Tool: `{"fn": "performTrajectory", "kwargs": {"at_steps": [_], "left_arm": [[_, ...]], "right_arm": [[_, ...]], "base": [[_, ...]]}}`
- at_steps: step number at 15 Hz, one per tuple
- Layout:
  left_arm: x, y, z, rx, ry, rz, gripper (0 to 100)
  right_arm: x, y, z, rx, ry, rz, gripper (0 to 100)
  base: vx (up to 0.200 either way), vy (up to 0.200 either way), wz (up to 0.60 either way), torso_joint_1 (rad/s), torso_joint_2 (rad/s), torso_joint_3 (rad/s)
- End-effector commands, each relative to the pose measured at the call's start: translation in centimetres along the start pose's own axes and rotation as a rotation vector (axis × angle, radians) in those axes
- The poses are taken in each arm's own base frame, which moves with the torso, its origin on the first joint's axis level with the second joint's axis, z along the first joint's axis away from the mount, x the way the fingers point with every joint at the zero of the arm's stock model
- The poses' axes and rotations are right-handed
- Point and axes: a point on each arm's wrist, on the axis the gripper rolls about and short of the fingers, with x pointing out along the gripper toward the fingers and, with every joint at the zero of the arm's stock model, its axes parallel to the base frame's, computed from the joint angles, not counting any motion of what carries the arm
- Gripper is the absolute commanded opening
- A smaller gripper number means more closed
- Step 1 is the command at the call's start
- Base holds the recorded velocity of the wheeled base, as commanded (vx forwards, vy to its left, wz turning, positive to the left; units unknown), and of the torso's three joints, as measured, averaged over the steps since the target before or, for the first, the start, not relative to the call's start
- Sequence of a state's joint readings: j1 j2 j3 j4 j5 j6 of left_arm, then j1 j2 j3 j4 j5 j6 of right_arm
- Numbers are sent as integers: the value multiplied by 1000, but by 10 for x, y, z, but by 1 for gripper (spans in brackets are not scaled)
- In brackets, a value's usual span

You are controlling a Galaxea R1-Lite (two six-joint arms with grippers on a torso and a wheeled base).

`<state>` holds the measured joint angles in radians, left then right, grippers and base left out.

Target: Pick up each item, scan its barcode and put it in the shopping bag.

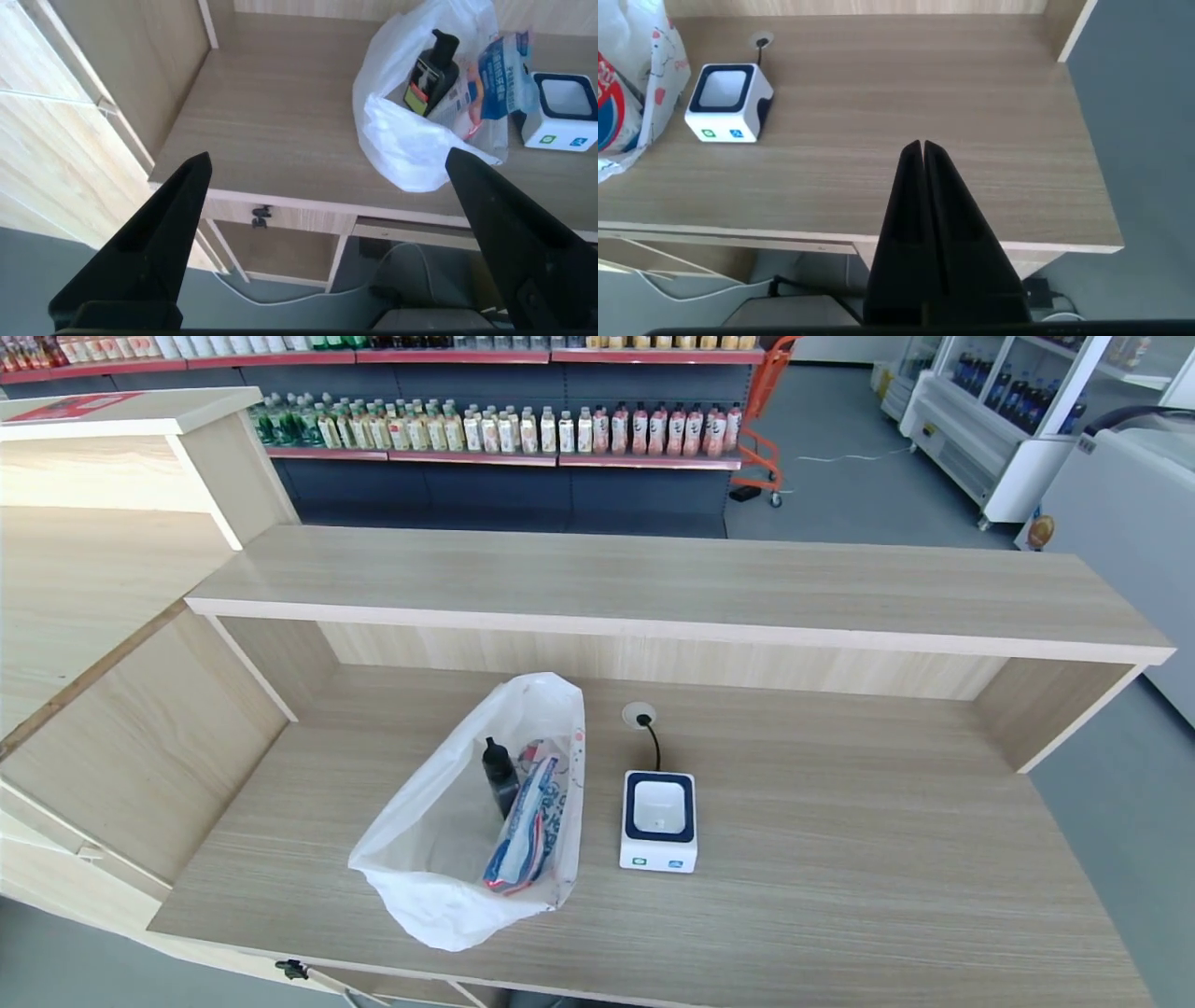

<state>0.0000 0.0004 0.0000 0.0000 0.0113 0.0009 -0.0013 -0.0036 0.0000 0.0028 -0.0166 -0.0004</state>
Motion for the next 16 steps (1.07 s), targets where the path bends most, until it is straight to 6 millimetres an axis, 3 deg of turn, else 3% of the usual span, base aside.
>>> {"fn": "performTrajectory", "kwargs": {"at_steps": [1, 4, 10, 14, 16], "left_arm": [[0, 0, 0, -1, 0, -1, 100], [0, 0, 0, -1, 0, -1, 100], [0, 0, 0, 1, 0, -1, 100], [0, 0, 0, -2, 0, -1, 100], [0, 0, 0, -2, 0, -1, 100]], "right_arm": [[0, 0, 0, -1, 4, -2, 0], [0, 0, 0, -3, 4, -2, 0], [0, 0, 0, -9, 4, -2, 0], [0, 0, 0, -10, 4, -2, 0], [0, 0, 0, -7, 4, -2, 0]], "base": [[0, 0, 0, 0, 0, 0], [200, 0, 0, -2, -4, -2], [0, 0, 0, 0, 0, 0], [0, 200, 0, -2, 2, 4], [0, 0, 0, 0, 0, 0]]}}
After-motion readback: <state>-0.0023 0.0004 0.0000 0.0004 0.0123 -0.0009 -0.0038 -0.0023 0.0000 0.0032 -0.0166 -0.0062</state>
